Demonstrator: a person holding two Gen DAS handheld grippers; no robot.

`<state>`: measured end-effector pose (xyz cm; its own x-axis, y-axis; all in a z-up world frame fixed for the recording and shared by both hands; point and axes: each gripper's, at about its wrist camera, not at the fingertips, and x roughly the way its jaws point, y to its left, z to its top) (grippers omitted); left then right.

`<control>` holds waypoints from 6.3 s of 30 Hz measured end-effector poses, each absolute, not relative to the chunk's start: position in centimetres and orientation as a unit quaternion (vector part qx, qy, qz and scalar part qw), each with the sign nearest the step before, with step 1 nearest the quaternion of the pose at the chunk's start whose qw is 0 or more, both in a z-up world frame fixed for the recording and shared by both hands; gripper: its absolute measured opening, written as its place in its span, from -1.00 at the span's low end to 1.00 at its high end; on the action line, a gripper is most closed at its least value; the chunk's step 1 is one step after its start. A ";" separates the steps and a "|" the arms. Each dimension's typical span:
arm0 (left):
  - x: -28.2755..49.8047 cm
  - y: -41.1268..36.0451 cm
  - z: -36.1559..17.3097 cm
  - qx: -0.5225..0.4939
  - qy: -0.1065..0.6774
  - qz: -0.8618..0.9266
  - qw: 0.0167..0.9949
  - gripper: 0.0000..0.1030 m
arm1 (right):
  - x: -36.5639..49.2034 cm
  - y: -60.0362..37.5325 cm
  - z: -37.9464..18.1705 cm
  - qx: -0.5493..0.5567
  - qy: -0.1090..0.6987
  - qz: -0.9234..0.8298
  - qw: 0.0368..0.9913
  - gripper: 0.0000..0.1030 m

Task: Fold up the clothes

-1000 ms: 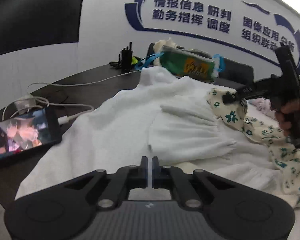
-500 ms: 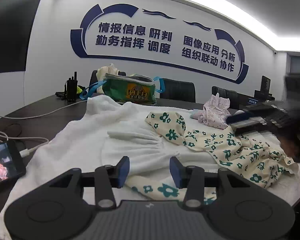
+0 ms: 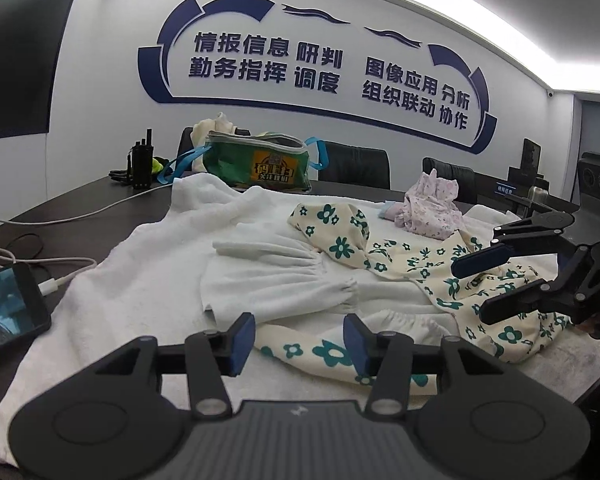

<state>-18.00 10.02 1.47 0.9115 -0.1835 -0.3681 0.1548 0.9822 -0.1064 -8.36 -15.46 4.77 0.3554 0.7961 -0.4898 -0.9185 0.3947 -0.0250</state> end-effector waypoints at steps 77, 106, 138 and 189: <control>-18.4 8.1 0.3 0.042 0.199 -0.238 0.950 0.12 | -8.2 -18.7 4.1 -0.140 0.203 0.484 0.840 -0.09; -16.8 7.2 0.7 0.076 0.184 -0.239 0.950 0.11 | -7.7 -14.6 2.4 -0.165 0.238 0.495 0.819 -0.14; -16.2 3.6 0.1 0.128 0.203 -0.261 0.935 0.12 | -13.5 -24.8 2.4 -0.195 0.234 0.423 0.853 0.13; -9.7 8.7 8.4 -0.021 0.225 -0.244 0.943 0.09 | -9.9 -32.1 8.5 -0.125 0.177 0.306 0.927 0.12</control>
